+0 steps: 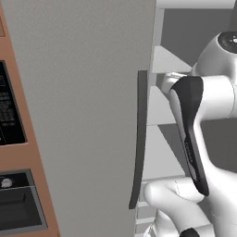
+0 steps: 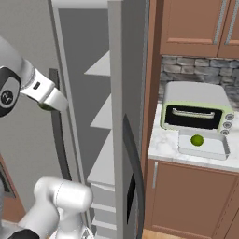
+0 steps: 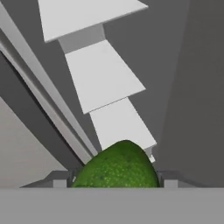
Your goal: Take the avocado and lime out of the freezer and place them in the tupperware container on the counter. Then put the tupperware containing the vegetables back in the freezer.
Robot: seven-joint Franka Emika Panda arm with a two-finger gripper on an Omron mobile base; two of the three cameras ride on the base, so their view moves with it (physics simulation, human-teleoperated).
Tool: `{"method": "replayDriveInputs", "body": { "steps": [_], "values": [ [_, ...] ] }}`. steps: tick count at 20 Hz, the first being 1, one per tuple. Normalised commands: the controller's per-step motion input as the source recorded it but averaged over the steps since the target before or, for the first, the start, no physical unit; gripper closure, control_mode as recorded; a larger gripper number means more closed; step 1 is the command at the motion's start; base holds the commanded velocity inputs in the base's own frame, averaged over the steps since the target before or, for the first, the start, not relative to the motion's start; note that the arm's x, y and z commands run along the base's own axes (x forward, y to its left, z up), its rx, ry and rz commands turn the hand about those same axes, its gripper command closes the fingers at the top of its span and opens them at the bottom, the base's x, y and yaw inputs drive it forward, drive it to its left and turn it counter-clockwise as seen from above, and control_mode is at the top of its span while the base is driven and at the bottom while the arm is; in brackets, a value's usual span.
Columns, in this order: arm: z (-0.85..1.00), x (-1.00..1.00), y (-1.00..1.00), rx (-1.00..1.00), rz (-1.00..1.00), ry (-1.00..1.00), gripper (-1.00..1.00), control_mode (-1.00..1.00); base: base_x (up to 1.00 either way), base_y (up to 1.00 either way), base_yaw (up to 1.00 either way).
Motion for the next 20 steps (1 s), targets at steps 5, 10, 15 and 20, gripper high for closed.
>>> {"method": "replayDriveInputs", "body": {
  "steps": [5,10,15,20],
  "values": [
    [-0.15,-0.07,0.01,0.01,0.00,0.00,1.00,1.00,-0.43,0.00,0.00],
    [0.00,0.00,0.00,0.00,0.00,0.00,1.00,1.00,-1.00,0.10,0.00],
    [0.00,0.00,0.00,0.00,0.00,0.00,1.00,1.00,-1.00,0.02,-0.01],
    [0.00,0.00,0.00,0.00,0.00,0.00,1.00,1.00,-0.78,-0.43,-0.03]
  ]
}}
